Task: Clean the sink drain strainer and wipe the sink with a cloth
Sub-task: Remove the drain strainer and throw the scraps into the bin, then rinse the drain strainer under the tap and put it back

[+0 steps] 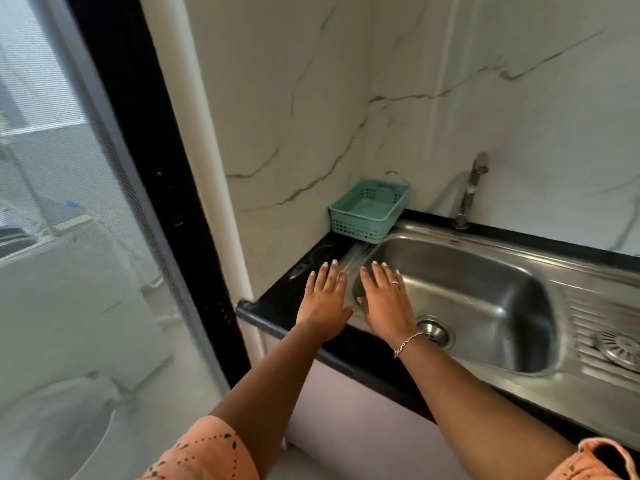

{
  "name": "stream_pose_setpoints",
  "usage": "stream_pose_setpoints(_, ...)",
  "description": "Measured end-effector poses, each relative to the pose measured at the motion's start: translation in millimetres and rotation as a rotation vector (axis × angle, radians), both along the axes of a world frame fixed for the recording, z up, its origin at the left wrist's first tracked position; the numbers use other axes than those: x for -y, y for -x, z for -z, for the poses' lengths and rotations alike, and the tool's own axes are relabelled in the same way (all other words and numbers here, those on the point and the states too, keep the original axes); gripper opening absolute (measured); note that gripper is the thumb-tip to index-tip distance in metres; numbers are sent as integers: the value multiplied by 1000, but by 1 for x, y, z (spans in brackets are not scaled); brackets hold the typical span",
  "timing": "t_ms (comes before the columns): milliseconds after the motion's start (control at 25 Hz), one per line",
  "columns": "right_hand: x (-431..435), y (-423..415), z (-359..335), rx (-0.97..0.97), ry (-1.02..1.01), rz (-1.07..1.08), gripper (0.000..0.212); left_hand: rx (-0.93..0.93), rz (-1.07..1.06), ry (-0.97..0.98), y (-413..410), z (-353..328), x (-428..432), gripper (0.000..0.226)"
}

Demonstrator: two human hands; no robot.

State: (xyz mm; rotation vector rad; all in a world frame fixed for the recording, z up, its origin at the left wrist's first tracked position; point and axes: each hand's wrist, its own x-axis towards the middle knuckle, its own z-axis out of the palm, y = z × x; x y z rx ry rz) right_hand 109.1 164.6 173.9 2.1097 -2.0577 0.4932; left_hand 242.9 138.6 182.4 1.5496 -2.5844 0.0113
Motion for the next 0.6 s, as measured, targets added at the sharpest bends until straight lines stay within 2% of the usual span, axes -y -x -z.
stream_pose_setpoints(360, 50, 90, 2, 13, -46, 239, 59, 15, 265, -3, 109, 0, 81, 70)
stream_pose_setpoints(600, 70, 133, 9, 0, -103, 359, 58, 17, 394, -74, 158, 11, 119, 71)
